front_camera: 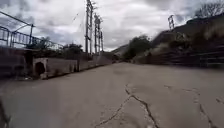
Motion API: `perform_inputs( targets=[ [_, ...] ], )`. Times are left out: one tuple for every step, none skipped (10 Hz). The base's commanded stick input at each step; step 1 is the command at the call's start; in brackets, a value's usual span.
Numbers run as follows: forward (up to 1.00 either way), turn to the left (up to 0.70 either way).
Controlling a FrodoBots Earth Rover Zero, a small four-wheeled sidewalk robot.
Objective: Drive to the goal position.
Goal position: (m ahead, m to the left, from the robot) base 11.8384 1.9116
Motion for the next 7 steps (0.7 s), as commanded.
perform_inputs(
  targets=[
    [0.70, 0.00],
    [0.70, 0.00],
    [0.70, 0.00],
    [0.70, 0.00],
    [0.70, 0.00],
    [0.70, 0.00],
    [0.70, 0.00]
  ],
)
